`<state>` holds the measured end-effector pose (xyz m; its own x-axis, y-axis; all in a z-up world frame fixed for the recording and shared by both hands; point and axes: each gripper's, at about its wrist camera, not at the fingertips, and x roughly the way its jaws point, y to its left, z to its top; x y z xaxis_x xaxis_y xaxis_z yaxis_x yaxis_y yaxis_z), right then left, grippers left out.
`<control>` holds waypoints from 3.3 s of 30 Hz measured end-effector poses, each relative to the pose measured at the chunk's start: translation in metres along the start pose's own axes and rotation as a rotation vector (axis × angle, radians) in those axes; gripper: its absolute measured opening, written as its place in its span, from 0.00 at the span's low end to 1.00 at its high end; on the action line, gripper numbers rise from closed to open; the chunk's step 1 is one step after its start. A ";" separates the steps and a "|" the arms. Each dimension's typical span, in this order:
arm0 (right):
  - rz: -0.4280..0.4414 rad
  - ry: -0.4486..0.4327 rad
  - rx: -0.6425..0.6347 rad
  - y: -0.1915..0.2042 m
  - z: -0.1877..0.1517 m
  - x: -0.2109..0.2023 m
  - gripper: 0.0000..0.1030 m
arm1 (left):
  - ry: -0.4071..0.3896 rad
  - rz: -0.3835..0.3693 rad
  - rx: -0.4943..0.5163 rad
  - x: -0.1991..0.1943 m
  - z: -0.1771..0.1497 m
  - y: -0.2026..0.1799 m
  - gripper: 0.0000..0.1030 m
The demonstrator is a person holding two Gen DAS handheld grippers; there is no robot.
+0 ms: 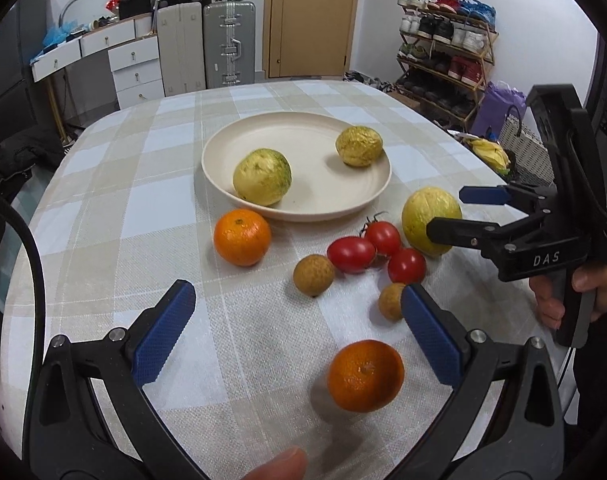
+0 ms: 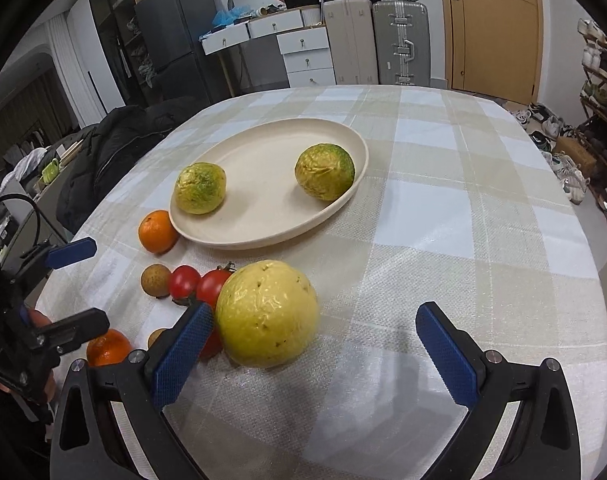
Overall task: Organize fruits
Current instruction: 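Grasp the large pale yellow pomelo with the right tool while the left tool grasps a tangerine, then lift the pomelo and tangerine and carry both over the cream plate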
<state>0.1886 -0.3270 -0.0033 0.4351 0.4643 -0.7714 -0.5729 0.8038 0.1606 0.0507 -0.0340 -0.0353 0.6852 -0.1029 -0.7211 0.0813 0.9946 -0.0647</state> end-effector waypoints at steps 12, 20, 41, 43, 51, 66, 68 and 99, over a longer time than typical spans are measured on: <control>0.039 0.013 0.008 0.000 -0.001 0.002 0.96 | 0.060 -0.036 0.060 0.009 -0.005 -0.005 1.00; 0.120 0.014 0.000 0.006 -0.002 0.001 0.79 | 0.122 -0.036 0.099 0.019 -0.011 -0.010 1.00; 0.139 0.010 -0.036 0.012 -0.002 -0.001 0.68 | 0.214 -0.126 0.239 0.021 -0.028 -0.028 0.77; 0.141 0.010 -0.038 0.012 -0.002 -0.001 0.67 | 0.216 -0.146 0.251 0.019 -0.028 -0.029 0.72; 0.142 0.007 -0.050 0.013 -0.002 -0.003 0.67 | 0.211 -0.196 0.231 0.014 -0.027 -0.023 0.43; 0.143 0.016 -0.029 0.009 -0.003 0.003 0.66 | 0.136 -0.221 0.144 0.007 -0.015 -0.007 0.37; 0.142 0.019 -0.019 0.008 -0.003 0.004 0.56 | 0.120 -0.211 0.127 0.006 -0.012 -0.004 0.37; 0.161 -0.111 -0.013 0.011 0.006 -0.024 0.52 | -0.054 -0.110 -0.067 0.005 0.021 0.022 0.37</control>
<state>0.1756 -0.3271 0.0210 0.4107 0.6254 -0.6635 -0.6502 0.7110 0.2678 0.0711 -0.0134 -0.0257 0.7130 -0.2102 -0.6689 0.1110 0.9758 -0.1882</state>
